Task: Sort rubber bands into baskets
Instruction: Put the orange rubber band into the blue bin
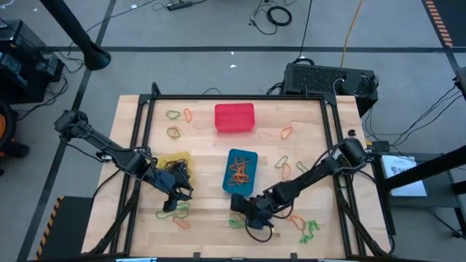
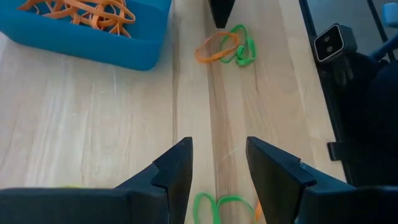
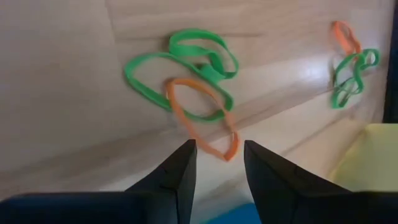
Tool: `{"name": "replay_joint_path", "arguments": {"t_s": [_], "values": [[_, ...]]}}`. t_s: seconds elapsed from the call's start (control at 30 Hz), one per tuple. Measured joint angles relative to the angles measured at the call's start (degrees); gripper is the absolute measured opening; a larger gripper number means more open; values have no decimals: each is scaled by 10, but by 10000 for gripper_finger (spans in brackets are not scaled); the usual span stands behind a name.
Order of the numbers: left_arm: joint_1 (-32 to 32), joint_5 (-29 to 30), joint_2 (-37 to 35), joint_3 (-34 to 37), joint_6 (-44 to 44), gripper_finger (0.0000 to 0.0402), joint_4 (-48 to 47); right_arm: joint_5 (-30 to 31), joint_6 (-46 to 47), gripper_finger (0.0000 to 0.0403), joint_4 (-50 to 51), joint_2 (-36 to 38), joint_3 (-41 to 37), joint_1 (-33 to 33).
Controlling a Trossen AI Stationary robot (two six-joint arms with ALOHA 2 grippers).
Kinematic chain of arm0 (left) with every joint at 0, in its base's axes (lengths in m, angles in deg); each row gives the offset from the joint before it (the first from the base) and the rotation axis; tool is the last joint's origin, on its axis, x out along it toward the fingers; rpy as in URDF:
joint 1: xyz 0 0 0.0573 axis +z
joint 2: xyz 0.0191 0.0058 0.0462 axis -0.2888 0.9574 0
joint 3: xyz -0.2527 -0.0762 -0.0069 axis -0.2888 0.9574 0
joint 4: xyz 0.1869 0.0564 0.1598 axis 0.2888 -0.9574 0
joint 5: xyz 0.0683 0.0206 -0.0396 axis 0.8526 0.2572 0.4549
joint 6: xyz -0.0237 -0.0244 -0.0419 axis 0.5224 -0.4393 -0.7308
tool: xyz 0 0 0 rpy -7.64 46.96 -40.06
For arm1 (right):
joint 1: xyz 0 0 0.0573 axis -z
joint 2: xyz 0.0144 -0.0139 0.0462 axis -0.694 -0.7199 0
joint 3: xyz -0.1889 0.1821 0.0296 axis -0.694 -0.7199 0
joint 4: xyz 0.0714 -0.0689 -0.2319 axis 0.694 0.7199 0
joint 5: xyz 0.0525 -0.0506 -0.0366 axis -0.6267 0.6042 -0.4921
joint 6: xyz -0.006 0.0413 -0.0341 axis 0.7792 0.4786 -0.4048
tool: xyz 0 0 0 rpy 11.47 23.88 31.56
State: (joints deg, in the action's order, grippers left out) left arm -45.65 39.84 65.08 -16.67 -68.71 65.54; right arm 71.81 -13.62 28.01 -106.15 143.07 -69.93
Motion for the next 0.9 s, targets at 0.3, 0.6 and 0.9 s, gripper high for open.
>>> {"name": "replay_joint_path", "arguments": {"t_s": [0.3,0.6,0.9], "values": [[0,0,3,0,0,157,0,-6,-31,128,-1,-5,0,1],[0,0,3,0,3,157,0,0,-87,127,-48,-51,2,1],[0,0,3,0,5,157,-2,-3,-84,45,-59,-55,0,0]]}}
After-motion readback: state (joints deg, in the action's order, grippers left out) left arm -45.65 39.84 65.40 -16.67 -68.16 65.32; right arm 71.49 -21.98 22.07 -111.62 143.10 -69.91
